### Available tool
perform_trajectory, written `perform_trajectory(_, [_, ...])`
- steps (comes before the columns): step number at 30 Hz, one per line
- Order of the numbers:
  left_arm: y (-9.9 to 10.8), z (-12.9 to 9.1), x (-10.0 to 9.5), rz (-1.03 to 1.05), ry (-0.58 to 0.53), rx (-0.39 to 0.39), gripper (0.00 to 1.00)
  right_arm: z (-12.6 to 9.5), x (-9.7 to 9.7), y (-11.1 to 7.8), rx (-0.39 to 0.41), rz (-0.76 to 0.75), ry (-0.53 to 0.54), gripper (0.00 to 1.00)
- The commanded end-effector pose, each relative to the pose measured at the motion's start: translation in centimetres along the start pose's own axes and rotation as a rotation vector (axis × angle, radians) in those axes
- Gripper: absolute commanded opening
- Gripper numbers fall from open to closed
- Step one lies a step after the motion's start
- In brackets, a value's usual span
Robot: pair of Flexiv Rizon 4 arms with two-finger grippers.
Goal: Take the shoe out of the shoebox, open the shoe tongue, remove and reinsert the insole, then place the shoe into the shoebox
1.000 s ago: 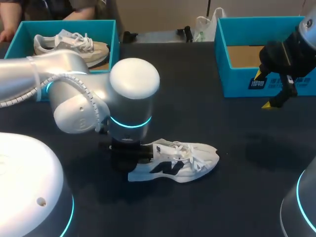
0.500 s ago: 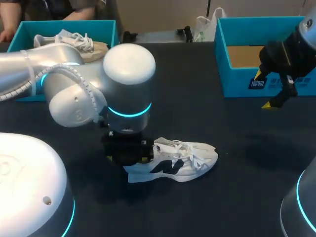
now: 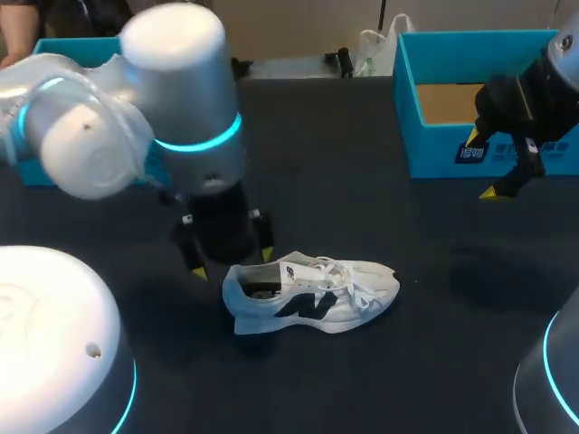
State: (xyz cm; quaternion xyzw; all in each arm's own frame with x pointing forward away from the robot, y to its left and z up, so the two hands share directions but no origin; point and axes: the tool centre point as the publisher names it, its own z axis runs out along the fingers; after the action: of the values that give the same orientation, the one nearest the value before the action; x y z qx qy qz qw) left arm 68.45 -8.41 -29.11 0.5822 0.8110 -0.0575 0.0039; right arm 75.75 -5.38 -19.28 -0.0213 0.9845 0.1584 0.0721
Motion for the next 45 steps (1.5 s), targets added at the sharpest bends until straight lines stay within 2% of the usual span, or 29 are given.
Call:
perform_trajectory(1, [0.4, -1.2, 1.6, -0.101, -0.102, 0.074, 1.00, 0.1, 0.0, 0.0, 0.002, 0.001, 0.000, 1.00])
perform_trajectory(4, [0.6, -1.5, 2.3, -0.171, -0.125, 0.121, 1.00, 0.1, 0.0, 0.0, 0.002, 0.001, 0.000, 1.00])
perform_trajectory(8, [1.2, -1.5, 4.4, -0.205, -0.149, 0.230, 1.00, 0.1, 0.0, 0.0, 0.002, 0.001, 0.000, 1.00])
perform_trajectory(25, [1.2, -1.5, 4.4, -0.205, -0.149, 0.230, 1.00, 0.1, 0.0, 0.0, 0.002, 0.001, 0.000, 1.00])
perform_trajectory(27, [1.5, -1.5, 5.3, -0.272, -0.185, 0.293, 1.00, 0.1, 0.0, 0.0, 0.002, 0.001, 0.000, 1.00])
perform_trajectory(29, [2.1, -1.3, 6.0, -0.355, -0.205, 0.295, 1.00, 0.1, 0.0, 0.0, 0.002, 0.001, 0.000, 1.00])
perform_trajectory(32, [2.5, -1.0, 6.9, -0.444, -0.241, 0.372, 1.00, 0.1, 0.0, 0.0, 0.002, 0.001, 0.000, 1.00])
perform_trajectory(33, [2.5, -0.9, 7.2, -0.468, -0.237, 0.375, 1.00, 0.1, 0.0, 0.0, 0.002, 0.001, 0.000, 1.00])
perform_trajectory(34, [2.5, -0.8, 7.5, -0.488, -0.266, 0.372, 1.00, 0.1, 0.0, 0.0, 0.002, 0.001, 0.000, 1.00])
perform_trajectory(35, [2.5, -0.8, 7.8, -0.519, -0.282, 0.413, 1.00, 0.1, 0.0, 0.0, 0.002, 0.001, 0.000, 1.00])
perform_trajectory(37, [2.6, -0.7, 8.3, -0.567, -0.342, 0.436, 1.00, 0.1, 0.0, 0.0, 0.002, 0.001, 0.000, 1.00])
perform_trajectory(39, [2.9, -0.4, 8.8, -0.625, -0.388, 0.493, 1.00, 0.1, 0.0, 0.0, 0.002, 0.001, 0.000, 1.00])
perform_trajectory(45, [3.9, 0.9, 9.4, -0.752, -0.486, 0.540, 1.00, 0.1, 0.0, 0.0, 0.002, 0.001, 0.000, 1.00])
